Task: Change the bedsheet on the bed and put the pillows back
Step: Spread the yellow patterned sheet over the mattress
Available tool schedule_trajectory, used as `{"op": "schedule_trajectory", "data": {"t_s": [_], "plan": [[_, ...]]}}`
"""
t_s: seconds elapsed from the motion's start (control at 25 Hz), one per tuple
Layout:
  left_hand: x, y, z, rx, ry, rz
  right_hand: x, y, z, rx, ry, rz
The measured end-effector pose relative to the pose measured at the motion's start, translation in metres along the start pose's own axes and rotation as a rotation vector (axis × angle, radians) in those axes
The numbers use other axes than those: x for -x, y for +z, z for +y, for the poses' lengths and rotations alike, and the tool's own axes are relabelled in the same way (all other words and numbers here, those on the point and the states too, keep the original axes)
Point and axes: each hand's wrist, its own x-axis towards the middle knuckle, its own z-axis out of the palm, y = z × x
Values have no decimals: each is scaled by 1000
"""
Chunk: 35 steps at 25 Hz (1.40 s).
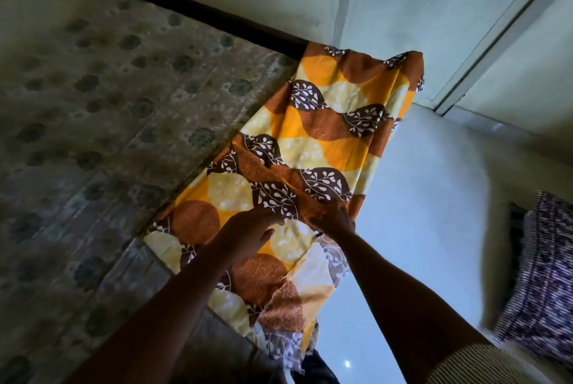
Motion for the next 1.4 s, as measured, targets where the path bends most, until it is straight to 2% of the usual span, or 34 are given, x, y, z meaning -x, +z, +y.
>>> {"op": "schedule_trajectory", "data": {"t_s": [0.08, 0.2, 0.32, 0.36, 0.44, 0.48, 0.52, 0.56, 0.68, 0.76, 0.84, 0.88, 1.0, 1.04, 1.12, 1.24, 1.4], "plan": [[-5, 0, 2, 51, 69, 92, 4, 6, 2, 145, -27, 17], [-14, 9, -5, -32, 247, 196, 44, 10, -9, 259, -324, -51], [-28, 4, -28, -255, 369, 67, 88, 7, -12, 292, -528, -119], [-27, -7, -35, -273, 335, -59, 98, 7, -10, 286, -542, -107], [-17, -23, -48, -268, 109, -317, 112, 8, -7, 268, -542, -69], [-5, -25, -52, -250, 15, -381, 120, 10, -9, 273, -551, -57], [13, -27, -52, -277, -39, -386, 129, 14, -14, 298, -550, -52], [29, -30, -51, -344, -43, -302, 136, 21, -18, 310, -559, -45], [116, -30, -45, -482, 20, -182, 177, 52, -30, 334, -617, -53], [192, -17, -53, -474, 22, -97, 219, 86, -36, 326, -677, -86], [260, 1, -70, -341, -93, -111, 262, 125, -39, 323, -712, -138], [296, 11, -74, -306, -180, -185, 285, 149, -39, 328, -718, -177], [389, 46, -86, -231, -227, -203, 348, 214, -35, 369, -670, -417], [416, 51, -81, -201, -226, -266, 366, 231, -30, 385, -663, -491], [444, 68, -86, -137, -160, -180, 386, 246, -20, 364, -650, -543], [442, 75, -85, 9, -126, -106, 384, 240, -9, 296, -580, -442], [386, 68, -58, 13, -172, -61, 333, 209, -3, 255, -468, -232]]}}
